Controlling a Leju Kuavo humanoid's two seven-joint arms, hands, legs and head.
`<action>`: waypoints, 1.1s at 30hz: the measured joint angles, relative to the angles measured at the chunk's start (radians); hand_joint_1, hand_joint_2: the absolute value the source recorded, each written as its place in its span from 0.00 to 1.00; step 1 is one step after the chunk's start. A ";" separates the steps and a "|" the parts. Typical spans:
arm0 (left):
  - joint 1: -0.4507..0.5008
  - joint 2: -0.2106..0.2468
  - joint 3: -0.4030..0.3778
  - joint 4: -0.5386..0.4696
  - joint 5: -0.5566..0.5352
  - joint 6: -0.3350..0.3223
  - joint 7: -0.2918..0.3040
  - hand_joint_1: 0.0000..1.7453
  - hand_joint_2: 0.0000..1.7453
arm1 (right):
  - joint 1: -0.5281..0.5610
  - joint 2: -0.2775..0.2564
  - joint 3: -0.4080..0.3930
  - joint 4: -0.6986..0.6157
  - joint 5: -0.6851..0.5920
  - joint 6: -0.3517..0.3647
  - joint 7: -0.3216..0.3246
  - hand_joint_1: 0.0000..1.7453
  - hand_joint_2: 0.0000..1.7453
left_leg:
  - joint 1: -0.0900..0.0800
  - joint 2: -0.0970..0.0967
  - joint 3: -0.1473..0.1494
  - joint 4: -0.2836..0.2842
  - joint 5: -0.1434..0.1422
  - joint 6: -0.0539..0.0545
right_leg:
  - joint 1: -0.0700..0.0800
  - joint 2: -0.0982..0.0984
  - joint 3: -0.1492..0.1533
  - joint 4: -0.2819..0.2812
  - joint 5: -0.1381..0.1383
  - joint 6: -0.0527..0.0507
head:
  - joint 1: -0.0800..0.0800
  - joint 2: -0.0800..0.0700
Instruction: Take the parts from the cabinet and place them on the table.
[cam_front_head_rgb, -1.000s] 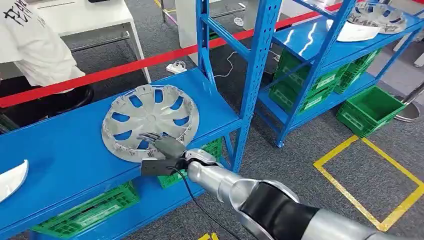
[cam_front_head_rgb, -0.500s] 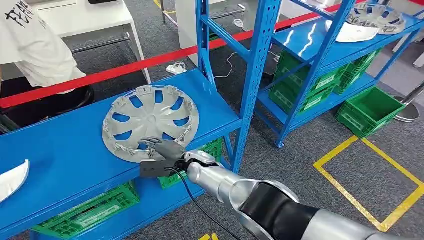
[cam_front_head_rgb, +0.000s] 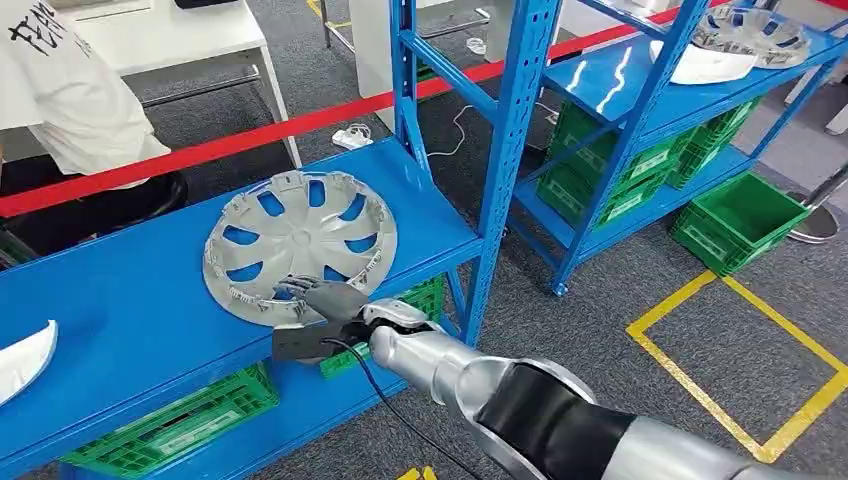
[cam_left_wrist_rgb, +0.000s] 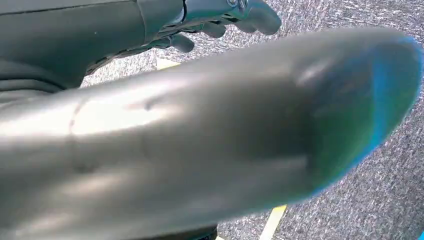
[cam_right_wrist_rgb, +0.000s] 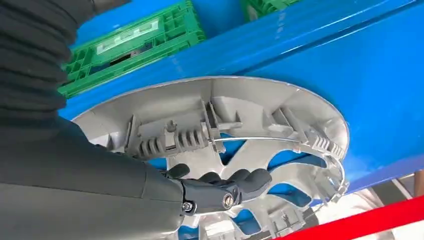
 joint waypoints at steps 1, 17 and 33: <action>0.000 0.000 0.000 0.000 0.000 0.000 0.000 0.00 0.00 | 0.000 0.000 0.002 0.000 0.002 0.000 0.001 0.00 1.00 | 0.000 0.000 0.000 0.000 0.000 0.000 | 0.000 0.000 0.000 0.000 0.000 0.000 | 0.000 0.000; 0.000 0.004 0.000 0.000 -0.013 -0.005 -0.011 0.00 0.00 | -0.011 0.001 0.023 0.000 0.024 -0.028 0.030 1.00 1.00 | 0.000 0.000 0.000 0.000 0.000 0.000 | 0.000 0.000 0.000 0.000 0.000 0.000 | 0.000 0.000; -0.001 0.007 -0.004 0.000 -0.042 0.009 -0.024 0.00 1.00 | -0.031 0.002 0.038 0.000 0.044 -0.031 0.014 1.00 1.00 | 0.000 0.000 0.000 0.000 0.000 0.000 | 0.000 0.000 0.000 0.000 0.000 0.000 | 0.000 0.000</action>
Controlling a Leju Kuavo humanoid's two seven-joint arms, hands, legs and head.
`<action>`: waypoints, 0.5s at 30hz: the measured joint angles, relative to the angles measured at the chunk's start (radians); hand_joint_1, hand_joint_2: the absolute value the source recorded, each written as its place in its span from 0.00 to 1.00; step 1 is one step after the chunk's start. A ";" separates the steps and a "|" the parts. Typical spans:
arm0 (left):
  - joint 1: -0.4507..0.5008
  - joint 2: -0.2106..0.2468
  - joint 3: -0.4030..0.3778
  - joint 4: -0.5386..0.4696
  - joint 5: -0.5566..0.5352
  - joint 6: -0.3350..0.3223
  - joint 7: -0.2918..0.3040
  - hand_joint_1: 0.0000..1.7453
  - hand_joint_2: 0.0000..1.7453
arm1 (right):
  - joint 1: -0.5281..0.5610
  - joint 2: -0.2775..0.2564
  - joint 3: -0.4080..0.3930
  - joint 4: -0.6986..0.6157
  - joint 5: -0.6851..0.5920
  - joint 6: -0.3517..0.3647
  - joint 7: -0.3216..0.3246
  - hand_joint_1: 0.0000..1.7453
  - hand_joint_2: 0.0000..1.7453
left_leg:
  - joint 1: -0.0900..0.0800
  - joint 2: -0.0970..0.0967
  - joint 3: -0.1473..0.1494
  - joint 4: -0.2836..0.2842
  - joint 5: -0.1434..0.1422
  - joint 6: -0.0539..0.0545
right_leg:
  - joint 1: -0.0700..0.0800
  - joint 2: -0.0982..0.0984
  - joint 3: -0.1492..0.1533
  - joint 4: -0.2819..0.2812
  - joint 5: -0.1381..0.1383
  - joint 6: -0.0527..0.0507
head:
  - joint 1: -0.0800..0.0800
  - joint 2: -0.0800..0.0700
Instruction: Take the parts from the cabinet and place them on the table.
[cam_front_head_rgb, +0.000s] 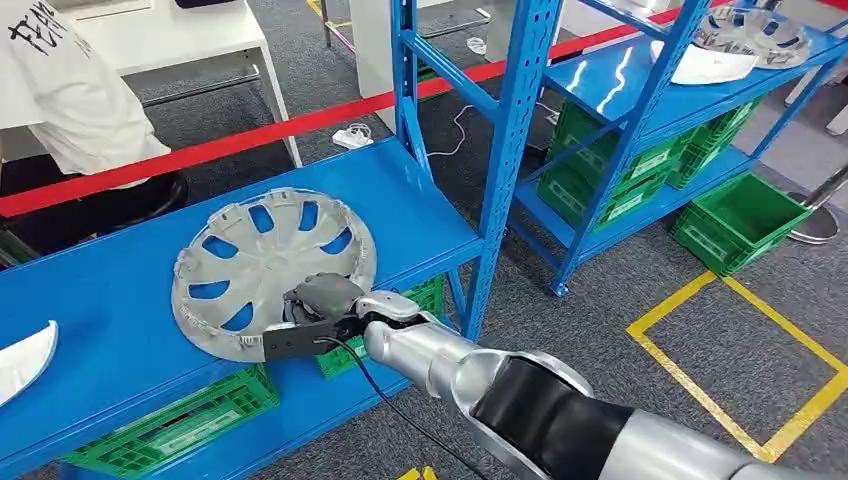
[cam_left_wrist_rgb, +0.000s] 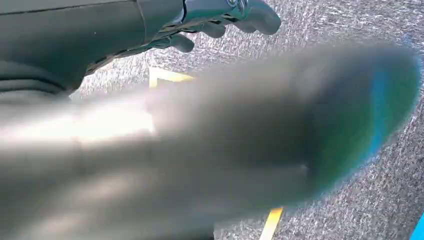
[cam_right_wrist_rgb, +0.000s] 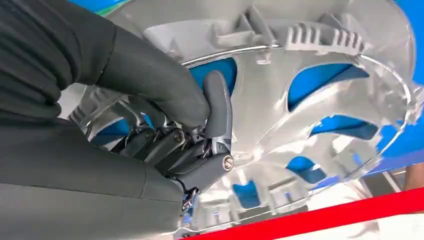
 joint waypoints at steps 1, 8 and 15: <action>0.000 0.000 -0.002 0.000 -0.006 0.004 0.003 0.00 1.00 | 0.000 0.000 0.001 0.000 0.002 0.000 0.000 1.00 1.00 | 0.000 0.000 0.000 0.000 0.000 0.000 | 0.000 0.000 0.000 0.000 0.000 0.000 | 0.000 0.000; 0.000 0.000 -0.003 0.000 -0.006 0.025 0.005 0.00 1.00 | 0.000 0.000 0.008 0.000 0.012 -0.012 0.000 1.00 1.00 | 0.000 0.000 0.000 0.000 0.000 0.000 | 0.000 0.000 0.000 0.000 0.000 0.000 | 0.000 0.000; 0.001 0.001 -0.003 0.000 -0.006 0.030 -0.004 0.00 1.00 | 0.000 0.000 0.023 0.000 0.032 -0.045 0.003 1.00 1.00 | 0.000 0.000 0.000 0.000 0.000 0.000 | 0.000 0.000 0.000 0.000 0.000 0.000 | 0.000 0.000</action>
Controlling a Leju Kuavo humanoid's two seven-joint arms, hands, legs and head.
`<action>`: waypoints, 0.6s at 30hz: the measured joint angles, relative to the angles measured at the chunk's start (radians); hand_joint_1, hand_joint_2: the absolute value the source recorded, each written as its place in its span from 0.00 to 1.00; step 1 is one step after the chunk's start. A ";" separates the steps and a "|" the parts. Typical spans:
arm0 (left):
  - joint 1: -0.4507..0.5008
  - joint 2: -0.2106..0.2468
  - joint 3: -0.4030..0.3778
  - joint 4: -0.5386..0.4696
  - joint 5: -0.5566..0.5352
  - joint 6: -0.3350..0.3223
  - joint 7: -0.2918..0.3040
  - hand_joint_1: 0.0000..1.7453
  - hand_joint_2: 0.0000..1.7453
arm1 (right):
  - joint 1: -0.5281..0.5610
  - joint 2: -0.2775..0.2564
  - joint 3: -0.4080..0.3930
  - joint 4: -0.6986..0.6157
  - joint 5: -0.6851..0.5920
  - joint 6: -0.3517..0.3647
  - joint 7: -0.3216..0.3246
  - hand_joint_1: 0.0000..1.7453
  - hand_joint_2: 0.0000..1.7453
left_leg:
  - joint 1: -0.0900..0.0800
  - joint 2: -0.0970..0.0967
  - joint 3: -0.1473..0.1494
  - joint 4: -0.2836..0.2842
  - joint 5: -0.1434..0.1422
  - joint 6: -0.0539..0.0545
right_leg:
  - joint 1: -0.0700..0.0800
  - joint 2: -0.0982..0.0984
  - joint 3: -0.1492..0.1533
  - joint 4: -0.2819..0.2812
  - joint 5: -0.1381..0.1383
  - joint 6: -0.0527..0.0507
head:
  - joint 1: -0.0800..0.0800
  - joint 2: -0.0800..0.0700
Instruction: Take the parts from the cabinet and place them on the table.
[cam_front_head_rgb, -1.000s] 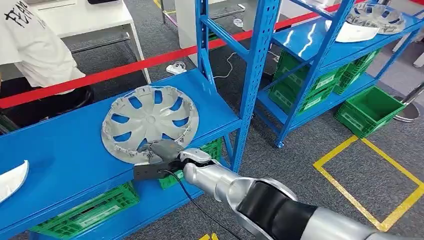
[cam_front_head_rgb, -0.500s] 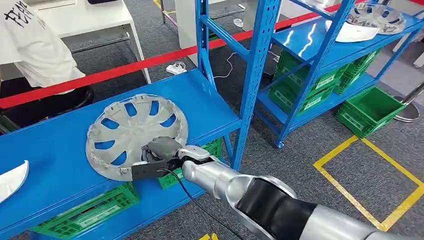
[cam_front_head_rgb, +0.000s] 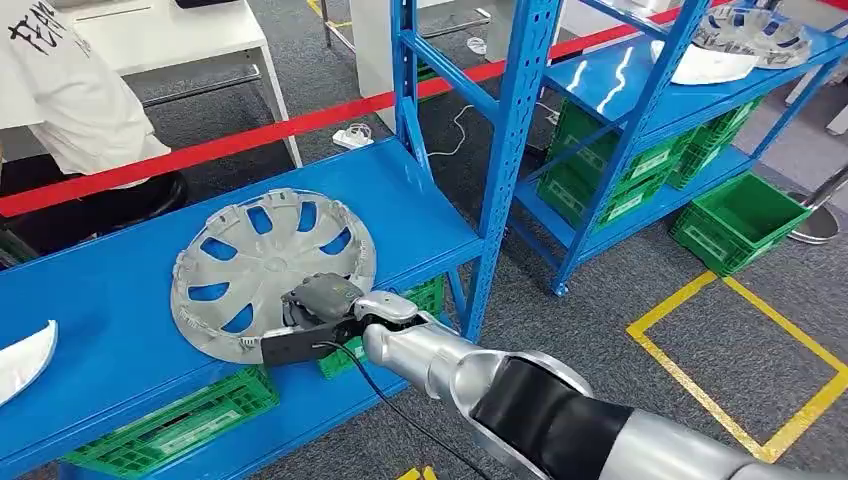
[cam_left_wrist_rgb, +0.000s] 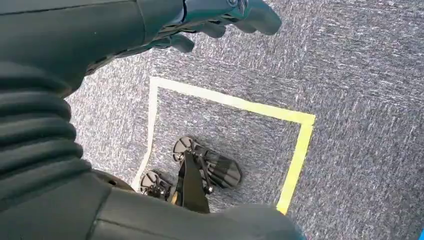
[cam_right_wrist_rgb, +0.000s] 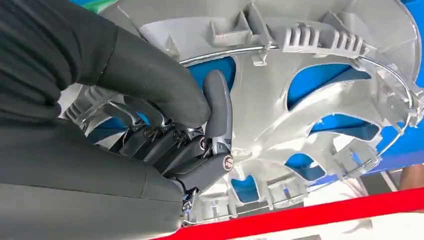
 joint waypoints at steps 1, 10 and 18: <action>0.000 0.000 0.000 0.000 0.000 0.002 0.000 0.00 1.00 | 0.000 0.000 0.001 0.000 0.001 -0.004 0.000 1.00 1.00 | 0.000 0.000 0.000 0.000 0.000 0.000 | 0.000 0.000 0.000 0.000 0.000 0.000 | 0.000 0.000; 0.001 0.002 -0.007 -0.001 -0.012 0.068 -0.020 0.00 1.00 | -0.017 0.000 0.019 0.000 0.052 -0.120 0.018 1.00 1.00 | 0.000 0.000 0.000 0.000 0.000 0.000 | 0.000 0.000 0.000 0.000 0.000 0.000 | 0.000 0.000; 0.002 0.004 -0.008 -0.001 -0.022 0.059 0.012 0.00 1.00 | -0.048 -0.007 0.028 -0.020 0.083 -0.233 0.035 1.00 1.00 | 0.000 0.000 0.000 0.000 0.000 0.000 | 0.000 0.000 -0.001 0.000 0.000 0.000 | 0.000 0.000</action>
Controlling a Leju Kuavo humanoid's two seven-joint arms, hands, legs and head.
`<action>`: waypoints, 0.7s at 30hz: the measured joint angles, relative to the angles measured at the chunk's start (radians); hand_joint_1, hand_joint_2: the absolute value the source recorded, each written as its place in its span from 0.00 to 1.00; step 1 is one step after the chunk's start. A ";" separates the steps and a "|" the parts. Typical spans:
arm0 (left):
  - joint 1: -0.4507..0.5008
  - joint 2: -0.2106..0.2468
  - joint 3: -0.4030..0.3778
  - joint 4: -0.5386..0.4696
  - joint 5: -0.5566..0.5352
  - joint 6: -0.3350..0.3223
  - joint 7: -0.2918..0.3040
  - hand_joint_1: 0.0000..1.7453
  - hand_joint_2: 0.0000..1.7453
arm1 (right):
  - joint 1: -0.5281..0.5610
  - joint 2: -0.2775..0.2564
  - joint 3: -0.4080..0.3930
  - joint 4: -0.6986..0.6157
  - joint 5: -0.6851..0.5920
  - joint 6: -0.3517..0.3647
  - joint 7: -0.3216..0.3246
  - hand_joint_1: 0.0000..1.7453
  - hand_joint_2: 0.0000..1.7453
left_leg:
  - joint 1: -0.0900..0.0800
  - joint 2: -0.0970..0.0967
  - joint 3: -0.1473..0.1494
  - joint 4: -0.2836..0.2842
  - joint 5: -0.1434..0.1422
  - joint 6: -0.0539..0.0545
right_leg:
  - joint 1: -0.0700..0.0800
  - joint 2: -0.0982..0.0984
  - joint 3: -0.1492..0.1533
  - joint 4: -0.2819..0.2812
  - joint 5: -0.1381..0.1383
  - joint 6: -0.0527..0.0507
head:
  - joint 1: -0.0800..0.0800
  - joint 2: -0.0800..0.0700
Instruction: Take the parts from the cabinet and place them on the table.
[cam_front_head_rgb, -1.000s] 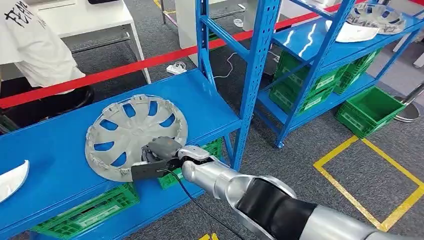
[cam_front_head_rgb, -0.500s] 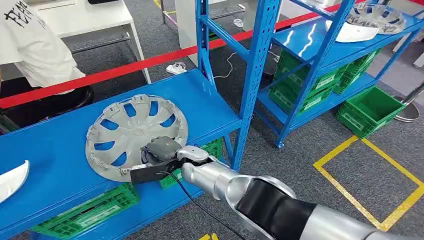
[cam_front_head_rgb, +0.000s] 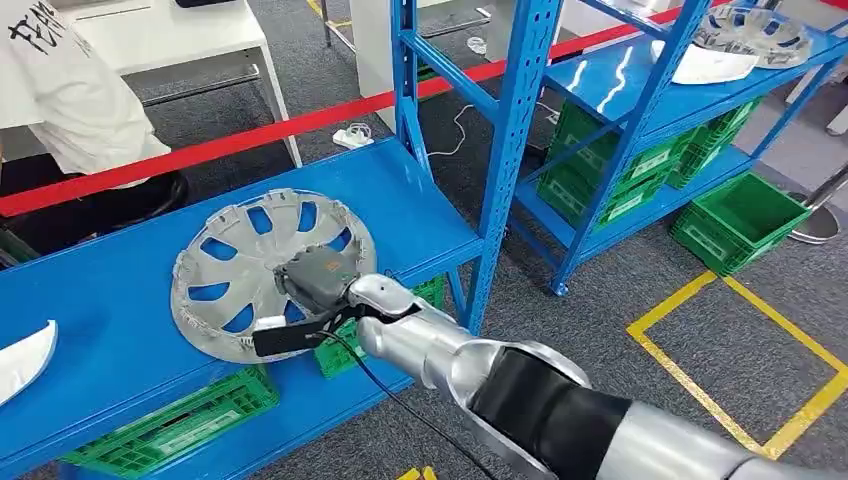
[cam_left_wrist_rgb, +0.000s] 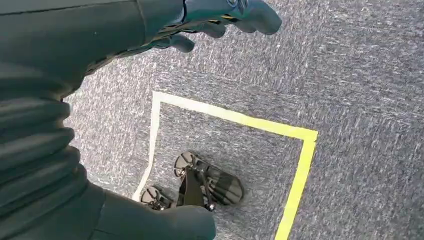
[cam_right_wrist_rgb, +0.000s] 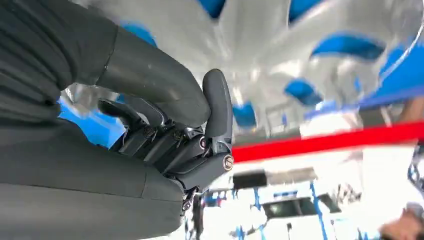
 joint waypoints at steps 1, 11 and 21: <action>0.000 0.000 0.000 0.000 -0.003 0.003 0.003 0.00 1.00 | -0.002 -0.003 0.000 -0.006 0.001 -0.014 0.001 1.00 1.00 | 0.000 0.000 0.000 0.000 0.000 0.000 | 0.000 0.000 0.000 0.000 0.000 0.000 | 0.000 0.000; 0.001 0.000 -0.001 0.000 -0.012 0.029 0.019 0.00 1.00 | -0.015 -0.019 -0.008 -0.048 0.006 -0.046 -0.013 1.00 1.00 | 0.000 0.000 0.000 0.000 0.000 0.000 | 0.000 0.000 0.000 0.000 0.000 0.000 | 0.000 0.000; 0.002 0.001 -0.017 0.000 -0.032 0.014 0.019 0.00 0.00 | -0.007 -0.024 -0.024 -0.056 0.015 -0.047 -0.028 0.00 0.00 | 0.000 0.000 0.000 0.000 0.000 0.000 | 0.000 0.000 0.000 0.000 0.000 0.000 | 0.000 0.000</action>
